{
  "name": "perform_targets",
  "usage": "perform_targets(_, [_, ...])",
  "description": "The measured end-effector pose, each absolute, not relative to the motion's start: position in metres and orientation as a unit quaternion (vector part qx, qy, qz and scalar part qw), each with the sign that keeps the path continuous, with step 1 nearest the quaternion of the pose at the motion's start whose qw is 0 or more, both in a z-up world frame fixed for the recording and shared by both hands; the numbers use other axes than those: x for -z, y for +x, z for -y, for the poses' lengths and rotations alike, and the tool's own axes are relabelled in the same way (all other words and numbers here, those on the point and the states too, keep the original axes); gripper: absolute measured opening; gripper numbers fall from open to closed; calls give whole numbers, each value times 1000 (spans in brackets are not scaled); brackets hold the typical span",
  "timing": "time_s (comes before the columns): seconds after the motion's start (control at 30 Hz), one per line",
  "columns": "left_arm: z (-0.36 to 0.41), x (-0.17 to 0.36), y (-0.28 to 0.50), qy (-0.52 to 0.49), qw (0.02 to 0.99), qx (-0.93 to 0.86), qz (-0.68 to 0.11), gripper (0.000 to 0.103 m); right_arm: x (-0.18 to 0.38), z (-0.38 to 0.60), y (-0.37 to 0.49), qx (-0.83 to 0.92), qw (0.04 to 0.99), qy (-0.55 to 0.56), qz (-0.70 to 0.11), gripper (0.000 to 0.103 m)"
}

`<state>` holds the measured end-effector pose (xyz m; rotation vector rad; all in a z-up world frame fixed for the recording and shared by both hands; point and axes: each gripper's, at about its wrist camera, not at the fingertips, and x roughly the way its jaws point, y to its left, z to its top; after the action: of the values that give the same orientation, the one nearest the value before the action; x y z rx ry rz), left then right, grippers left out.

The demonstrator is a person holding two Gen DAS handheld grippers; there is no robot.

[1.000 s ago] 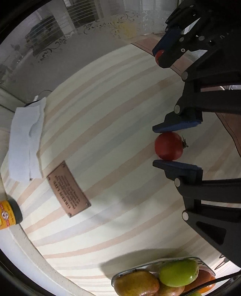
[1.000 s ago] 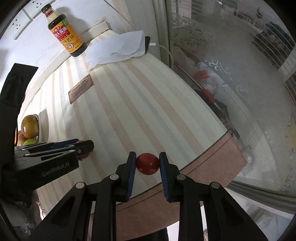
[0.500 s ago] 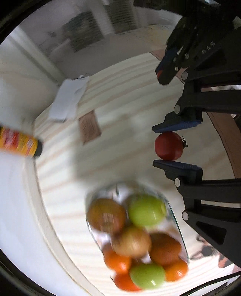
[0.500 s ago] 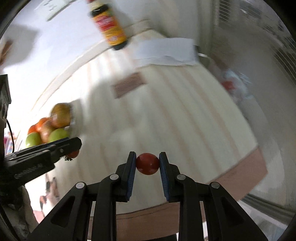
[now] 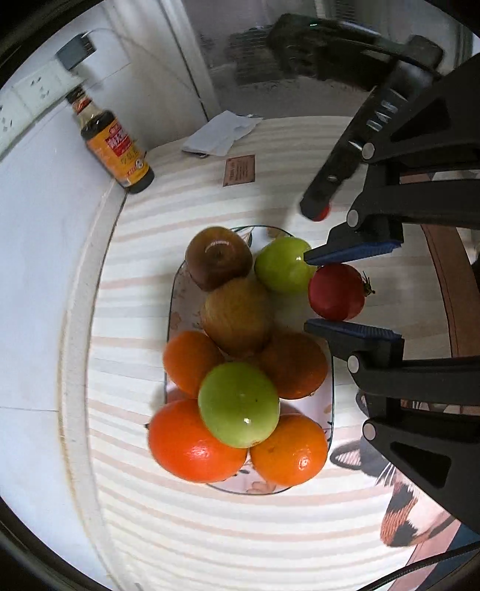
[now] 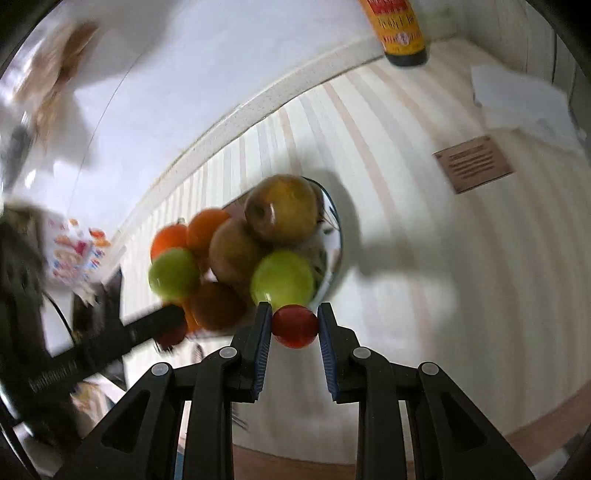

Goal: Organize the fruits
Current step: 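Carry both red tomatoes onto the plate and open both grippers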

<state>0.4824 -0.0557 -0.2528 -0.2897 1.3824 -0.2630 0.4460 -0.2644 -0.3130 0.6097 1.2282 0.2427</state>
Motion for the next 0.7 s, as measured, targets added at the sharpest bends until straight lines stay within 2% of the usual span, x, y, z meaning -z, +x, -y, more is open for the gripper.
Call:
perform_targets(0.4, [74, 282, 501, -118, 743, 114, -649, 28, 339, 268, 504, -117, 734, 311, -592, 29])
perform_targets(0.47, [74, 286, 503, -114, 740, 100, -655, 29, 343, 268, 510, -109, 730, 307, -600, 41])
perform_targets(0.5, [75, 287, 504, -111, 739, 96, -658, 29, 344, 268, 511, -105, 727, 306, -605, 55])
perform_targets(0.53, [76, 287, 505, -106, 739, 93, -659, 29, 345, 268, 512, -101, 728, 306, -605, 59])
perform_targets(0.6, [77, 284, 505, -97, 743, 85, -657, 31, 343, 272, 513, -97, 730, 306, -603, 59])
perform_targets(0.67, [76, 279, 504, -90, 749, 80, -651, 43, 341, 276, 512, -93, 731, 304, -603, 62])
perform_targets(0.7, [75, 275, 502, -88, 754, 77, -646, 44, 338, 278, 511, -91, 734, 301, -602, 68])
